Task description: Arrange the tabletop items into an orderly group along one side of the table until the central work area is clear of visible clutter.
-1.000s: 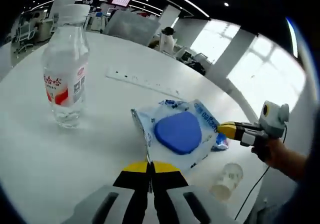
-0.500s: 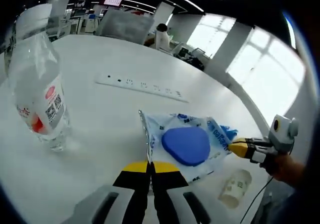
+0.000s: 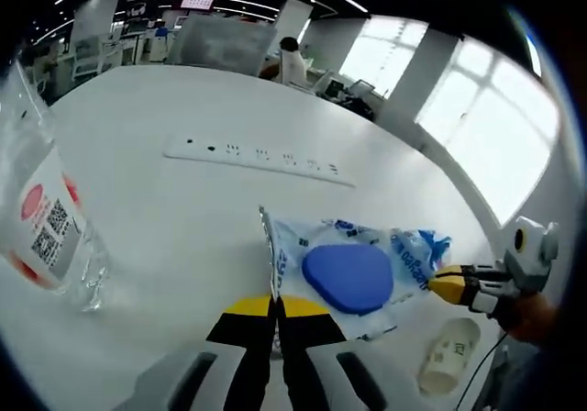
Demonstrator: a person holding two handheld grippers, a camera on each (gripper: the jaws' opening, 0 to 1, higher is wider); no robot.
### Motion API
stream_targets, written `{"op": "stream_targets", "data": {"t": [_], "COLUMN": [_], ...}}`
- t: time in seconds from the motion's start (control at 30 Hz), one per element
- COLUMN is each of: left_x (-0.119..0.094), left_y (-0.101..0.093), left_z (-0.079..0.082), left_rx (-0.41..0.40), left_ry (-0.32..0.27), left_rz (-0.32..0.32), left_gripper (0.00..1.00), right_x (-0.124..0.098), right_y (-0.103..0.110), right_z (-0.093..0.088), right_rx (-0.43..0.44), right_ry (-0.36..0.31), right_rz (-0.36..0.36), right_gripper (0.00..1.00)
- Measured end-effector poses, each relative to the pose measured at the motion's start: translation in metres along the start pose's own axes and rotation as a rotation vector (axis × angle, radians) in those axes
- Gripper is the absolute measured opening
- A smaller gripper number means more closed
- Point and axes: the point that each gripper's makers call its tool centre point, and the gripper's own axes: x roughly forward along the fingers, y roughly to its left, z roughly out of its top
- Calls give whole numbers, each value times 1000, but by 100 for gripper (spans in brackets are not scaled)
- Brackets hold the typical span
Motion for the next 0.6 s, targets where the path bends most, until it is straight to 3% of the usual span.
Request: {"op": "stream_targets", "data": {"t": [0.17,0.37,0.4,0.5,0.6], "left_x": [21,42,47,61,69], "left_y": [-3,4,3,4,9], "left_z": [14,22,24,28,30], "left_rx": [43,61,73,99,91], "left_ry": [14,30,35,36,30], "left_rz": [-3,9,14,16,26], "left_gripper": [0,2,4,6,8], "right_x": [-12,-12,-9,-4,3], "right_y": [-2,-4,-6,-11,-13], "right_z": [-18,-25,-36,-41,-48], "right_rx": [71,100,105,115,63], "right_ry": [4,11,33,39,70], "right_rz": [-23,-39,-51,-85,-99], "right_gripper": [0,2,2,3,4]}}
